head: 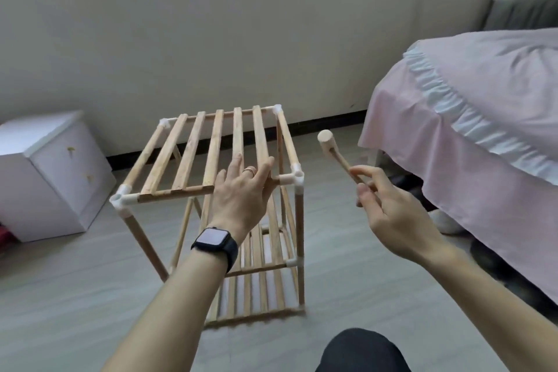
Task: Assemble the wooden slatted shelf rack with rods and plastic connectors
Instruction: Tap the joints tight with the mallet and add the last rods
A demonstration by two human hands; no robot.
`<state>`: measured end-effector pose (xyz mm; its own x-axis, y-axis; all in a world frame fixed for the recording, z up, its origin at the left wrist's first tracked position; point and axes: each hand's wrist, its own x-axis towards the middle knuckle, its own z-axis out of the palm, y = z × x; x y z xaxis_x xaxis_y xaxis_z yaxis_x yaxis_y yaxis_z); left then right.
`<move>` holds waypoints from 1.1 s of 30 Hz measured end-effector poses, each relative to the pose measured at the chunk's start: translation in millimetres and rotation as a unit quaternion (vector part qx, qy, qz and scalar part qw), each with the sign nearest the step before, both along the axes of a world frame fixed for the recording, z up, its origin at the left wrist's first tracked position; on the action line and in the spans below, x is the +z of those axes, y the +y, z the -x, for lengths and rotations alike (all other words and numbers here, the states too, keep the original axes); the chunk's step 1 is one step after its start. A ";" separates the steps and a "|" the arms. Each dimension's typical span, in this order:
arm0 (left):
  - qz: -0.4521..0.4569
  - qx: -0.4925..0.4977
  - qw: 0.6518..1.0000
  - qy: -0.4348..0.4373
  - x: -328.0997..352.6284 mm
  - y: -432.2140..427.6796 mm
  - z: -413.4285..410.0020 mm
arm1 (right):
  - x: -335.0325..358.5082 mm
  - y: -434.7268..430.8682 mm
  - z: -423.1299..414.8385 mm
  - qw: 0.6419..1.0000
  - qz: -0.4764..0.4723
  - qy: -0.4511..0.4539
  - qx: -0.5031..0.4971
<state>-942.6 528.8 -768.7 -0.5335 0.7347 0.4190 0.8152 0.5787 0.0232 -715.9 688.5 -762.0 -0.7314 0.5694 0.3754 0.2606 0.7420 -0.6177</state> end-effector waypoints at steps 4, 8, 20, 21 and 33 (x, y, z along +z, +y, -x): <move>-0.001 0.008 1.000 0.003 -0.7 1.7 -3.2 | 11.7 4.2 2.4 0.997 -0.077 0.015 0.008; 0.000 0.014 1.000 0.007 -2.2 1.4 -4.0 | 19.4 1.0 -0.8 0.992 -0.119 0.024 0.043; -0.004 0.030 1.000 0.001 -3.2 3.0 -6.4 | 31.8 9.1 2.7 0.999 -0.025 0.032 -0.010; -0.006 0.030 1.000 0.001 -3.4 3.1 -6.6 | 31.4 7.3 3.9 1.000 -0.014 0.002 0.009; -0.028 0.021 0.999 0.001 -4.1 1.1 -5.1 | 60.7 -14.5 9.8 0.973 -0.060 0.221 -0.016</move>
